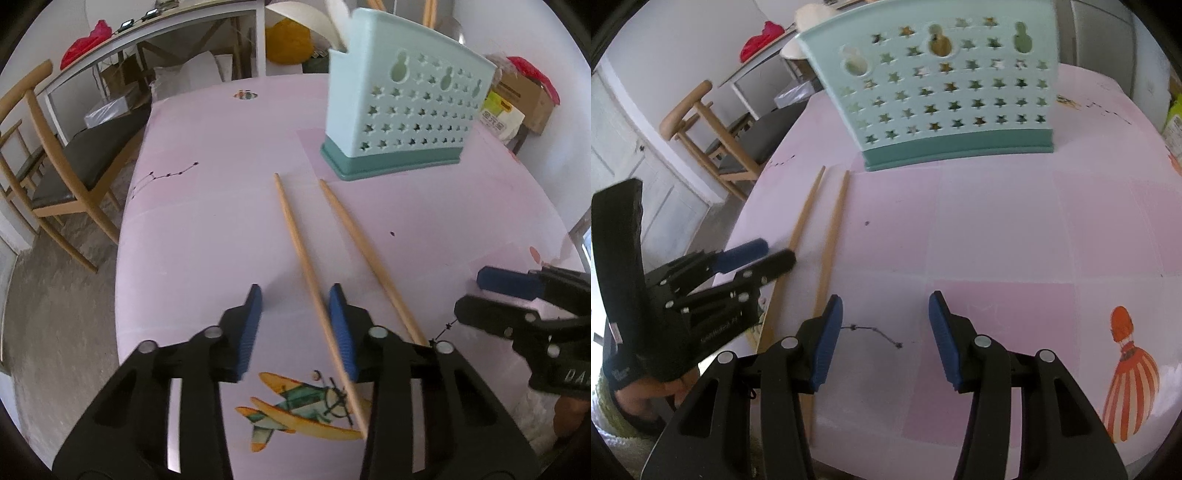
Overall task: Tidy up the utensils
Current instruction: 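Grasp one chopstick with the left tool while the right tool grasps the other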
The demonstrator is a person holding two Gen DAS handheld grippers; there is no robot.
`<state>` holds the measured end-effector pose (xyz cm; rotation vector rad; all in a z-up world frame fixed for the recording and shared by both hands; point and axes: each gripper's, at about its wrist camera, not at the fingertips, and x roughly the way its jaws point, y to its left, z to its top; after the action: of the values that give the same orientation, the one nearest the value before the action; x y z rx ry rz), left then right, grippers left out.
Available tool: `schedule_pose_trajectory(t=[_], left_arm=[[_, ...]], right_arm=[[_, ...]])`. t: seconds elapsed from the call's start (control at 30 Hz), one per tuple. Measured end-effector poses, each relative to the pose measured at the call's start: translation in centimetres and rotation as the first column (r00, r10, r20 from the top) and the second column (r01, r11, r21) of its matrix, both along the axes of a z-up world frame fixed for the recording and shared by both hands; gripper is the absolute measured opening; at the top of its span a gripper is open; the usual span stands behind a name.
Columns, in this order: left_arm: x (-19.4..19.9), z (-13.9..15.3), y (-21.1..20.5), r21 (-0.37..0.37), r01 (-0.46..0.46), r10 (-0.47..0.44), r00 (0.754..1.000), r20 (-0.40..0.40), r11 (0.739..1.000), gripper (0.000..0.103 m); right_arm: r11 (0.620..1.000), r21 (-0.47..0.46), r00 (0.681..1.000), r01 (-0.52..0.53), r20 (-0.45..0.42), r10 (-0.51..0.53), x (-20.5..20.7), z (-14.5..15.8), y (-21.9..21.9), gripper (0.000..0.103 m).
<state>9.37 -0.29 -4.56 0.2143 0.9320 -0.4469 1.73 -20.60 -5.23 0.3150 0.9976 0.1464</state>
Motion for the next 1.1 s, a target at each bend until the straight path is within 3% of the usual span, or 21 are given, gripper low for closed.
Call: schedule_pose_trajectory(t=[0.17, 0.23, 0.53, 0.67, 1.1], left_arm=[[0.7, 0.1, 1.0, -0.02, -0.021, 0.021, 1.0, -0.02, 1.0, 0.009], [0.9, 0.0, 1.1, -0.022, -0.022, 0.022, 0.999, -0.025, 1.0, 0.006], [0.3, -0.1, 0.6, -0.021, -0.019, 0.019, 1.0, -0.023, 1.0, 0.005], [0.2, -0.1, 0.6, -0.023, -0.02, 0.02, 1.0, -0.022, 1.0, 0.005], [-1.2, 0.0, 1.1, -0.035, 0.008, -0.01, 0.998, -0.063, 0.999, 0.005]], right_arm=[[0.993, -0.054, 0.994, -0.105, 0.025, 0.107, 0.1, 0.4, 2.4, 0.046], [0.987, -0.093, 0.99, -0.134, 0.029, 0.137, 0.3, 0.6, 3.3, 0.042], [0.962, -0.198, 0.98, -0.191, 0.018, 0.198, 1.8, 0.3, 5.2, 0.019], [0.962, -0.201, 0.981, -0.186, 0.017, 0.194, 2.2, 0.3, 5.4, 0.01], [0.971, -0.174, 0.986, -0.162, -0.059, 0.154, -1.5, 0.5, 0.8, 0.007]])
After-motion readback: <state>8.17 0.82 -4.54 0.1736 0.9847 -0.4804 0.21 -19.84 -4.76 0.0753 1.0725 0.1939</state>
